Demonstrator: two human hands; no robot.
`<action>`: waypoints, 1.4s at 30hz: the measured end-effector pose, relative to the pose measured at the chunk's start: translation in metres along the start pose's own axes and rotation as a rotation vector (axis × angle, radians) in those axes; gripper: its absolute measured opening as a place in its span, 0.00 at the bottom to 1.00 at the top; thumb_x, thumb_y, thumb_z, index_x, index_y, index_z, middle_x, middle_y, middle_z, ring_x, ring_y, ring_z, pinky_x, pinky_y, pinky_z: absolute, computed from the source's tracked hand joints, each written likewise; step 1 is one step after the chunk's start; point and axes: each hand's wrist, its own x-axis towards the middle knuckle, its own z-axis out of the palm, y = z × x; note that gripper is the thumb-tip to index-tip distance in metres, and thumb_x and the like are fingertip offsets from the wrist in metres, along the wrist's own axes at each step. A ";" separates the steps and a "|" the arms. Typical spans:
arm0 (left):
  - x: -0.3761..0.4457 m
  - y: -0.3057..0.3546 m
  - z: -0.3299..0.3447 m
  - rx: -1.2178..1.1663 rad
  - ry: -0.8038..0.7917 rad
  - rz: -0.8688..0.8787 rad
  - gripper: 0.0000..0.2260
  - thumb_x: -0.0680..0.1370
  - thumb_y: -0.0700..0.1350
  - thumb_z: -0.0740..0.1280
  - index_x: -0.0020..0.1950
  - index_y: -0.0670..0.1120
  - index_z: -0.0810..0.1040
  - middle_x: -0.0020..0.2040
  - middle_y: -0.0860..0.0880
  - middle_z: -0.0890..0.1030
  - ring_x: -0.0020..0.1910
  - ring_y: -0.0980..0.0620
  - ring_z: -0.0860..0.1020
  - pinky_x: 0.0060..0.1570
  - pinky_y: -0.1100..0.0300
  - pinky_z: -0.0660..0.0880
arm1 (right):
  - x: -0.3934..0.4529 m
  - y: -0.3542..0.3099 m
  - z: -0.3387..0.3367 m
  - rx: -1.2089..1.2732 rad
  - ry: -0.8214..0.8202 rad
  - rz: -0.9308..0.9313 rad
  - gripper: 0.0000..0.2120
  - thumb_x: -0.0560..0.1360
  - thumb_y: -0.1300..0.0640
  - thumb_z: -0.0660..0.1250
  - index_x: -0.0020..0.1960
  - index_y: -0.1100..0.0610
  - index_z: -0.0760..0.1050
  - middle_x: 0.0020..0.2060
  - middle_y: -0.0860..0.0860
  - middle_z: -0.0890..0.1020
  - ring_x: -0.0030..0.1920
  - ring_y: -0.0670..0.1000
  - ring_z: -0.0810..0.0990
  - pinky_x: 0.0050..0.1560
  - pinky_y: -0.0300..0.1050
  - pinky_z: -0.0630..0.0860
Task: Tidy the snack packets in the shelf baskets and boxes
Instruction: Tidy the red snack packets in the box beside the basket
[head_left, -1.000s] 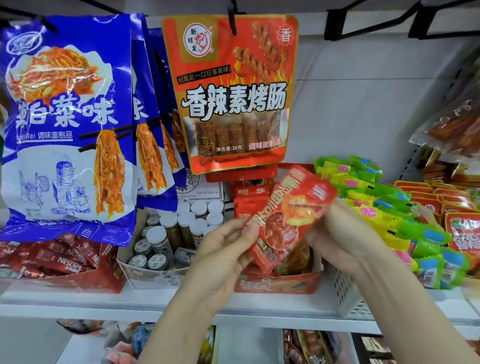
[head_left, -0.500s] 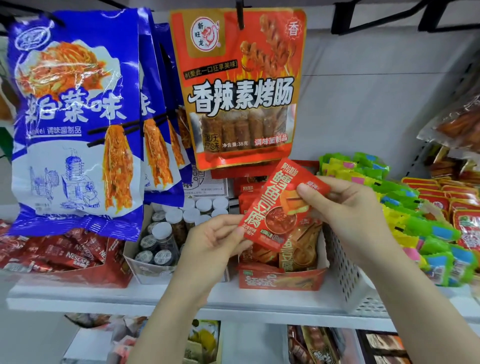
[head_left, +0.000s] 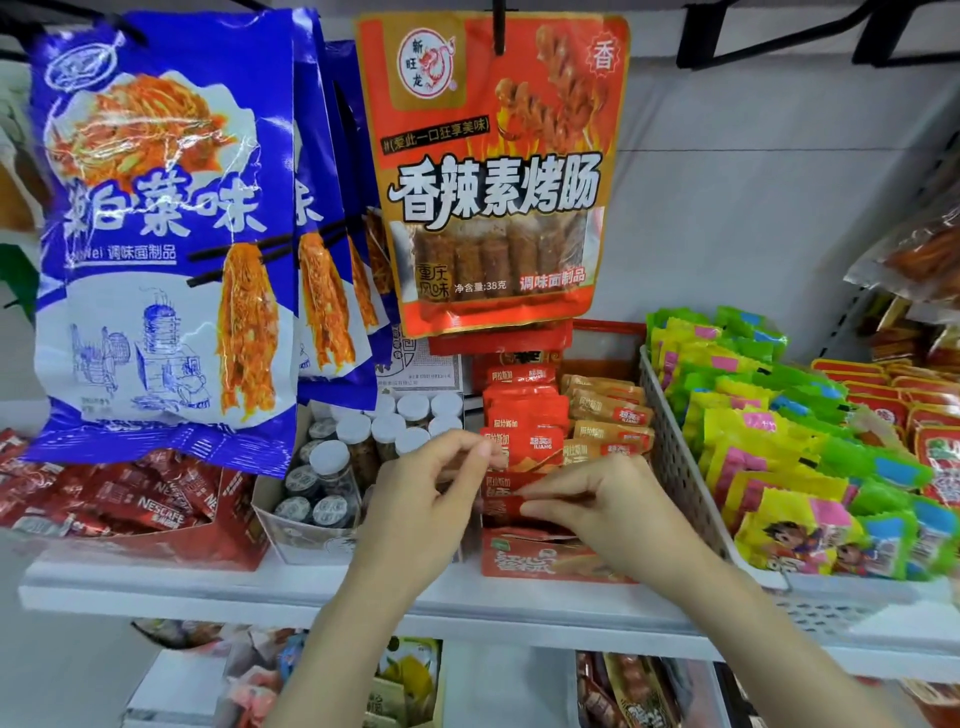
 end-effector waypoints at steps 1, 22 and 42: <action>-0.001 0.000 0.000 0.014 -0.043 0.007 0.08 0.81 0.50 0.63 0.51 0.54 0.82 0.46 0.64 0.84 0.47 0.65 0.81 0.47 0.63 0.78 | 0.000 -0.001 -0.004 0.043 -0.074 0.016 0.05 0.71 0.45 0.73 0.46 0.40 0.84 0.39 0.30 0.82 0.44 0.31 0.80 0.49 0.29 0.76; -0.004 -0.011 -0.009 0.067 -0.339 0.021 0.06 0.76 0.55 0.68 0.49 0.64 0.83 0.46 0.68 0.82 0.45 0.61 0.81 0.46 0.65 0.76 | 0.016 0.013 -0.002 -0.311 0.099 0.013 0.04 0.73 0.52 0.74 0.47 0.49 0.84 0.42 0.43 0.85 0.43 0.41 0.81 0.50 0.40 0.78; -0.004 -0.002 -0.004 0.056 -0.202 -0.045 0.27 0.71 0.72 0.57 0.44 0.51 0.81 0.33 0.60 0.80 0.32 0.60 0.77 0.32 0.66 0.70 | 0.020 -0.016 -0.044 0.355 0.637 -0.004 0.09 0.74 0.58 0.73 0.45 0.44 0.81 0.37 0.44 0.86 0.40 0.43 0.85 0.42 0.35 0.80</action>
